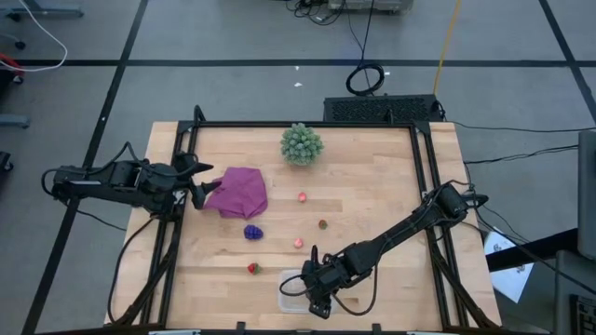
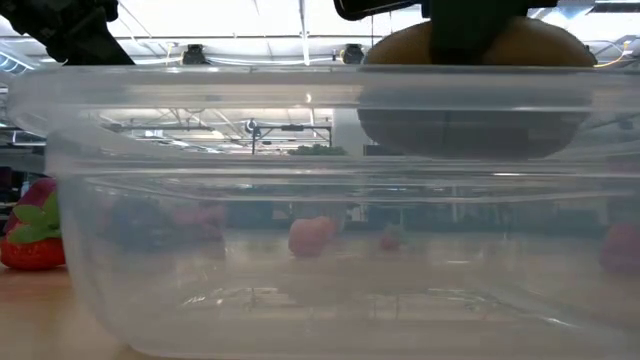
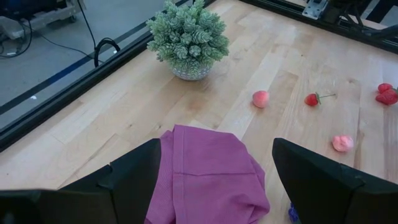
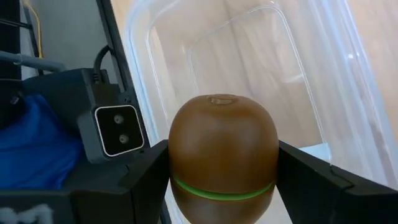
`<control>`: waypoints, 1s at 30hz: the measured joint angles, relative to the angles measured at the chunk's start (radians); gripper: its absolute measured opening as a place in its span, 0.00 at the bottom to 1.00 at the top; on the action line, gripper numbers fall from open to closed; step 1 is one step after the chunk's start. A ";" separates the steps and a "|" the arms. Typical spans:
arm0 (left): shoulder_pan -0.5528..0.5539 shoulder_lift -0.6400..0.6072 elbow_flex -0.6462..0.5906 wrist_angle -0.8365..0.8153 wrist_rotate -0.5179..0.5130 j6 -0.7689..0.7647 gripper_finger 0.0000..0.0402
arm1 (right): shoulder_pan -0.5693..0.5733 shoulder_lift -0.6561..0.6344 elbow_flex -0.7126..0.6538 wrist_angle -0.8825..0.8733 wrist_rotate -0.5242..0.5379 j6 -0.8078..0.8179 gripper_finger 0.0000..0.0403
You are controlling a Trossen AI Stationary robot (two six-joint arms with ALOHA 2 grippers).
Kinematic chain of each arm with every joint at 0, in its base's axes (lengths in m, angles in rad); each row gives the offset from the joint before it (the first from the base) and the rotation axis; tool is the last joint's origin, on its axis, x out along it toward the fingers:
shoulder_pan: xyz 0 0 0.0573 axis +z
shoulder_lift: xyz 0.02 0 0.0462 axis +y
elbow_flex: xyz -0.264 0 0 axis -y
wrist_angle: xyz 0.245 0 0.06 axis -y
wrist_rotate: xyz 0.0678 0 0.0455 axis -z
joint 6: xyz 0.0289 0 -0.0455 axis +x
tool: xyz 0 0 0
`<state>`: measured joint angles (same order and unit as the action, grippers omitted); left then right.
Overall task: Pick and placing Produce into tupperware
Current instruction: Put the brown kiwi into the transparent container
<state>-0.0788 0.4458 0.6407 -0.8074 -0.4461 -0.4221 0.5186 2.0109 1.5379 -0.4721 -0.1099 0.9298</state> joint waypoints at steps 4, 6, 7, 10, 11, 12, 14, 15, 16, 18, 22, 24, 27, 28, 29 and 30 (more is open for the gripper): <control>0.000 0.000 0.000 0.000 0.000 0.000 0.78 | 0.000 0.000 0.000 0.031 -0.019 0.007 0.62; 0.000 0.000 0.000 0.000 0.000 0.001 0.78 | 0.000 0.000 0.000 0.035 -0.042 0.026 0.62; 0.000 0.000 0.000 0.000 0.000 0.005 0.78 | -0.002 0.000 0.000 0.033 -0.050 0.032 0.62; 0.000 0.000 0.000 0.000 0.000 0.017 0.78 | -0.002 0.000 -0.011 0.040 -0.053 0.035 0.62; 0.000 0.000 0.000 0.000 -0.001 0.017 0.78 | -0.002 0.000 -0.017 0.037 -0.054 0.040 0.62; 0.000 0.000 0.000 0.000 -0.001 0.018 0.78 | -0.002 0.000 -0.024 0.036 -0.055 0.048 0.62; 0.000 0.000 0.000 0.000 -0.001 0.018 0.78 | -0.002 0.000 -0.040 0.041 -0.057 0.057 0.62; 0.000 0.000 0.000 0.000 -0.001 0.018 0.78 | -0.002 0.000 -0.046 0.043 -0.057 0.056 0.62; 0.000 0.000 0.000 0.000 -0.001 0.018 0.78 | -0.002 0.000 -0.051 0.043 -0.058 0.056 0.62; 0.000 0.000 0.000 0.000 -0.002 0.018 0.78 | -0.003 0.000 -0.058 0.048 -0.077 0.056 0.62; 0.000 0.000 0.000 0.000 -0.010 0.018 0.78 | -0.004 0.000 -0.062 0.080 -0.080 0.051 0.62; 0.000 0.000 0.000 0.000 -0.011 0.018 0.78 | -0.004 0.000 -0.063 0.090 -0.080 0.046 0.62; 0.000 0.000 0.000 0.000 -0.011 0.018 0.78 | -0.004 0.000 -0.063 0.097 -0.082 0.042 0.62; 0.000 0.000 0.000 0.000 -0.010 0.018 0.78 | -0.004 0.000 -0.063 0.098 -0.082 0.042 0.62; 0.000 0.000 0.000 0.000 -0.011 0.018 0.78 | -0.004 0.000 -0.063 0.099 -0.082 0.042 0.62; 0.000 0.000 0.000 0.000 -0.010 0.018 0.78 | -0.004 0.000 -0.063 0.101 -0.083 0.041 0.62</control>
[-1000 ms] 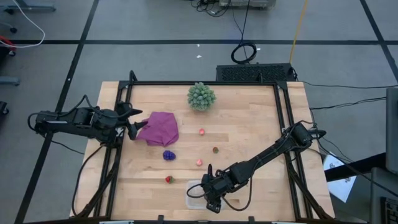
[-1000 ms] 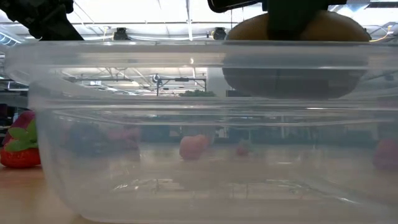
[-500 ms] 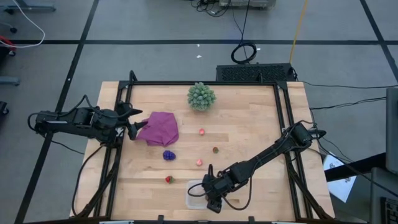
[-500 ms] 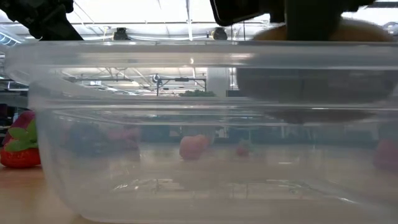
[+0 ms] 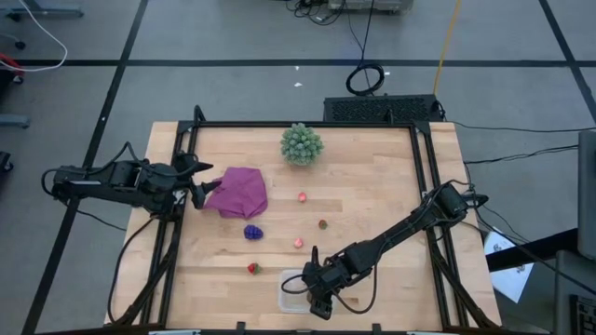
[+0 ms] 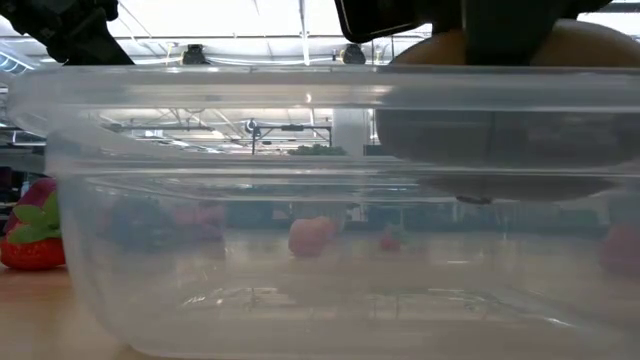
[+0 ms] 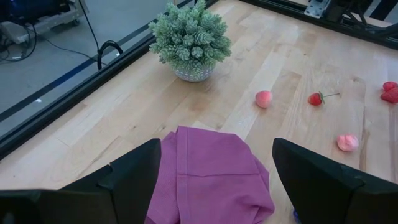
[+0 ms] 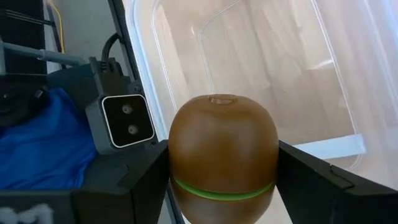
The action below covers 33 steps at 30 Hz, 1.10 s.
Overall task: Pick and placing Produce into tupperware
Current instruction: Put the brown kiwi into the transparent container
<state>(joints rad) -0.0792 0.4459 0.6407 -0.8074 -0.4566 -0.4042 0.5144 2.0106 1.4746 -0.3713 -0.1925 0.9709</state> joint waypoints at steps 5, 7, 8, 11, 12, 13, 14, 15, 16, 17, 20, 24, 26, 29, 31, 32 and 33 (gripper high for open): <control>0.000 0.000 0.000 0.000 0.000 0.000 0.78 | -0.003 0.000 0.000 0.002 0.000 -0.014 0.63; 0.000 0.000 0.000 0.000 0.000 0.000 0.78 | -0.005 0.000 0.000 0.002 -0.001 -0.018 0.63; 0.000 0.000 0.000 0.000 0.000 0.000 0.78 | -0.005 0.000 0.000 0.003 -0.001 -0.023 0.63; 0.000 0.000 0.000 0.000 0.000 0.000 0.78 | -0.007 0.000 0.000 0.010 -0.001 -0.039 0.63; 0.000 0.000 0.000 0.000 0.000 0.000 0.78 | -0.008 0.000 0.000 0.010 -0.001 -0.041 0.63; 0.000 0.000 0.000 0.000 0.000 0.000 0.78 | -0.009 0.000 0.000 0.010 -0.001 -0.041 0.63; 0.000 0.000 0.000 0.000 0.000 0.000 0.78 | -0.010 0.000 0.000 0.012 -0.001 -0.043 0.63; 0.000 0.000 0.000 0.000 0.000 0.000 0.78 | -0.011 0.000 0.000 0.016 -0.003 -0.044 0.63; 0.000 0.000 0.000 0.000 0.000 0.000 0.78 | -0.011 0.000 0.000 0.022 -0.007 -0.046 0.63; 0.000 0.000 0.000 0.000 0.000 0.000 0.78 | -0.014 0.000 0.000 0.028 -0.016 -0.048 0.63; 0.000 0.000 0.000 0.000 0.000 0.000 0.78 | -0.017 0.000 0.000 0.031 -0.020 -0.050 0.63; 0.000 0.000 0.000 0.000 0.001 0.001 0.78 | -0.020 0.000 0.000 0.031 -0.021 -0.064 0.63; 0.000 0.000 0.000 0.000 0.001 0.006 0.78 | -0.021 0.000 0.000 0.031 -0.021 -0.068 0.63; 0.000 0.000 0.000 0.000 0.001 0.006 0.78 | -0.023 0.000 0.000 0.031 -0.021 -0.068 0.63; 0.000 0.000 0.000 0.000 0.001 0.006 0.78 | -0.023 0.000 0.000 0.030 -0.021 -0.071 0.62; 0.000 0.000 0.000 0.000 0.001 0.007 0.78 | -0.023 0.000 0.000 0.030 -0.021 -0.071 0.62; 0.000 0.000 0.000 0.000 0.001 0.007 0.78 | -0.023 0.000 0.000 0.030 -0.021 -0.071 0.62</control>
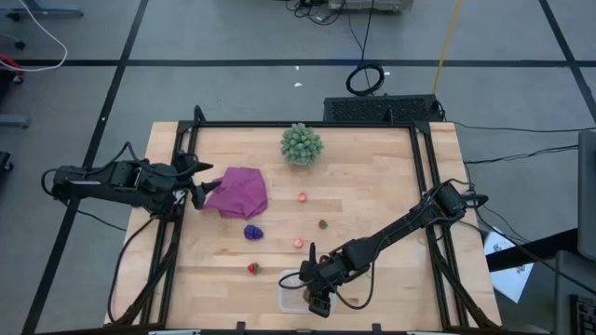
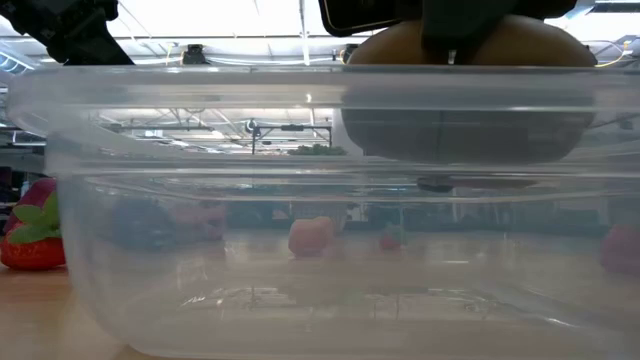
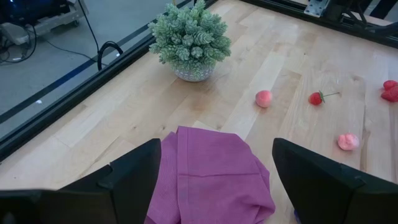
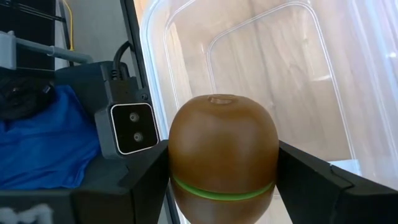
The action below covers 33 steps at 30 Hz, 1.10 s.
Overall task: Pick and placing Produce into tupperware
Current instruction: Put the brown kiwi into the transparent container, then put the violet grapes into the transparent container
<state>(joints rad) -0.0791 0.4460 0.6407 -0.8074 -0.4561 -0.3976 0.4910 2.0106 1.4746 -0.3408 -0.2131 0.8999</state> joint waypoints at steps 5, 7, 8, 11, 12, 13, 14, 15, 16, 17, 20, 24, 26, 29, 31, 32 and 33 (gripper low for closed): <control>0.000 0.000 0.000 0.000 0.000 0.000 0.78 | -0.001 0.000 0.000 -0.001 0.000 -0.004 0.62; 0.000 0.000 0.000 0.000 0.000 0.000 0.78 | -0.001 0.000 0.000 -0.004 0.000 -0.007 0.62; 0.000 0.000 0.000 0.000 0.000 0.000 0.78 | -0.001 0.000 0.000 -0.007 0.000 -0.007 0.62; 0.000 0.000 0.000 0.000 0.000 0.000 0.78 | -0.001 0.000 0.000 -0.008 0.000 -0.008 0.63; 0.000 0.000 0.000 0.000 0.000 0.000 0.78 | -0.001 0.000 0.000 -0.008 0.000 -0.008 0.63; 0.000 0.000 0.000 0.000 0.000 0.000 0.78 | -0.001 0.000 0.000 -0.008 0.000 -0.008 0.63; 0.000 0.000 0.000 0.000 0.000 0.000 0.78 | -0.001 0.000 0.000 -0.008 0.000 -0.008 0.63; 0.000 0.000 0.000 0.000 0.000 0.000 0.78 | -0.001 0.000 0.000 -0.008 0.002 -0.012 0.64; 0.000 0.000 0.000 0.000 0.000 0.000 0.78 | -0.001 0.000 0.000 -0.008 0.003 -0.013 0.65; 0.000 0.000 0.000 0.000 0.000 0.000 0.78 | -0.001 0.000 0.000 -0.008 0.003 -0.016 0.66; 0.000 0.000 0.000 0.000 -0.005 0.000 0.78 | -0.001 0.000 0.000 -0.008 0.004 -0.023 0.69; 0.000 0.000 0.000 0.000 -0.010 0.000 0.78 | -0.001 0.000 0.000 -0.008 0.005 -0.026 0.72; 0.000 0.000 0.000 0.000 -0.011 0.000 0.78 | -0.001 0.000 0.000 -0.008 0.007 -0.027 0.72; 0.000 0.000 0.000 0.000 -0.012 0.000 0.78 | -0.001 0.000 0.000 -0.008 0.008 -0.027 0.72; 0.000 0.000 0.000 0.000 -0.013 0.000 0.78 | -0.001 0.000 0.000 -0.006 0.008 -0.035 0.72; 0.000 0.000 0.000 0.000 -0.015 0.000 0.78 | -0.003 0.000 0.000 -0.002 0.008 -0.040 0.72; 0.000 0.000 0.000 0.000 -0.015 0.000 0.78 | -0.005 0.000 0.000 0.007 0.008 -0.047 0.72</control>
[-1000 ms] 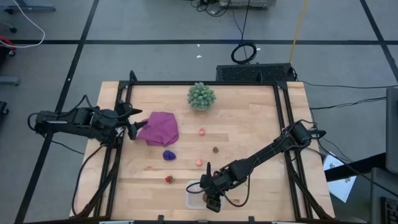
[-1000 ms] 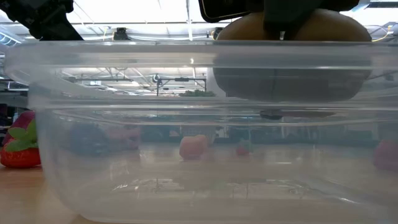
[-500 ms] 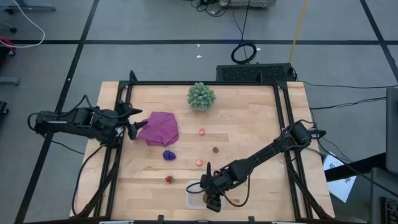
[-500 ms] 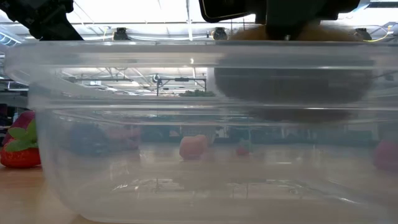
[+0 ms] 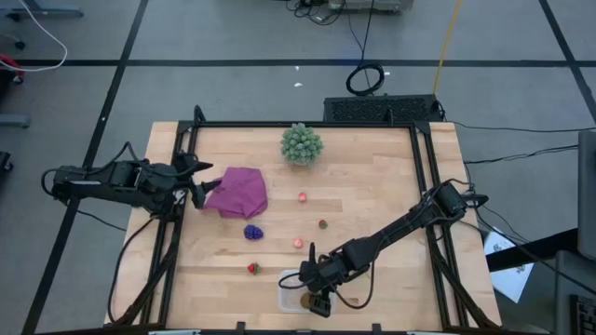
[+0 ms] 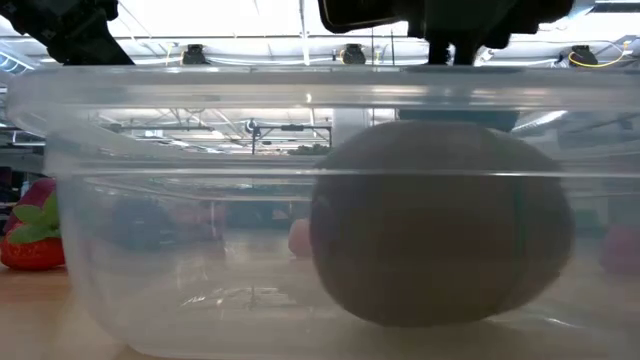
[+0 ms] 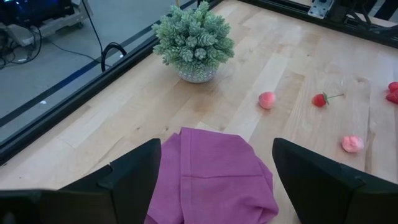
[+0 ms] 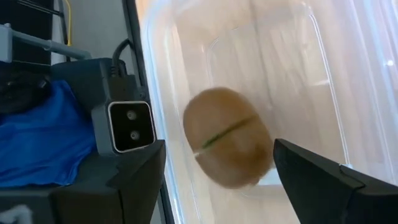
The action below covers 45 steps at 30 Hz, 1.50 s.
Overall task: Pick and placing Produce into tupperware
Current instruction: Put the violet grapes into the transparent container
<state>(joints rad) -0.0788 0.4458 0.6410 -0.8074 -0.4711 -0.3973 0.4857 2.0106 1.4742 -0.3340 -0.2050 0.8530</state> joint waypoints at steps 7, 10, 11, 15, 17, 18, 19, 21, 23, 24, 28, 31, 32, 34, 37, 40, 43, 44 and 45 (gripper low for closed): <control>0.000 0.000 0.000 0.000 0.000 0.002 0.78 | -0.014 0.000 0.000 0.107 -0.003 -0.009 0.72; 0.000 0.000 0.000 0.000 0.000 0.002 0.78 | -0.016 0.000 0.000 0.140 -0.005 -0.016 0.72; 0.000 0.000 0.000 0.000 0.000 0.002 0.78 | -0.017 0.000 0.000 0.148 -0.006 -0.028 0.72; 0.000 0.000 0.000 0.000 0.031 0.002 0.78 | -0.030 -0.002 0.005 0.152 -0.005 -0.068 0.72; 0.000 0.003 0.000 0.000 0.049 0.001 0.78 | -0.040 -0.006 0.005 0.171 -0.005 -0.093 0.72; -0.001 0.006 0.000 0.000 0.053 0.000 0.78 | -0.044 -0.009 0.006 0.183 -0.005 -0.105 0.72; -0.001 0.010 0.000 0.000 0.058 -0.004 0.78 | -0.048 -0.014 0.006 0.194 -0.005 -0.119 0.72; -0.001 0.024 0.000 0.000 0.064 -0.008 0.78 | -0.057 -0.021 0.007 0.226 -0.005 -0.145 0.72; -0.002 0.045 0.000 0.000 0.082 -0.010 0.78 | -0.066 -0.031 0.007 0.242 -0.005 -0.178 0.72; -0.002 0.059 0.000 0.001 0.088 -0.015 0.78 | -0.072 -0.032 0.007 0.266 -0.005 -0.197 0.72; -0.017 0.130 0.000 0.014 0.110 -0.031 0.78 | -0.102 -0.041 0.007 0.328 -0.002 -0.311 0.72; -0.048 0.203 0.000 0.055 0.118 -0.035 0.78 | -0.130 -0.058 0.007 0.329 0.005 -0.406 0.72; -0.060 0.226 0.000 0.073 0.125 -0.035 0.78 | -0.140 -0.064 0.007 0.332 0.018 -0.435 0.72; -0.087 0.284 0.000 0.110 0.143 -0.035 0.78 | -0.162 -0.079 0.007 0.324 0.039 -0.498 0.72; -0.136 0.364 0.000 0.160 0.155 -0.036 0.78 | -0.193 -0.105 0.007 0.321 0.078 -0.598 0.72; -0.191 0.442 0.000 0.195 0.155 -0.059 0.78 | -0.219 -0.134 0.007 0.321 0.123 -0.692 0.72; -0.248 0.512 0.000 0.230 0.154 -0.088 0.78 | -0.244 -0.159 0.007 0.314 0.160 -0.763 0.72; -0.265 0.533 0.000 0.236 0.153 -0.100 0.78 | -0.252 -0.165 0.007 0.314 0.169 -0.781 0.72; -0.283 0.555 0.000 0.247 0.153 -0.112 0.78 | -0.259 -0.173 0.007 0.312 0.185 -0.798 0.72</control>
<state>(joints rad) -0.3619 1.0003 0.6412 -0.5607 -0.3182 -0.5089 0.2267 1.8375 1.4815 -0.0218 -0.0199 0.0547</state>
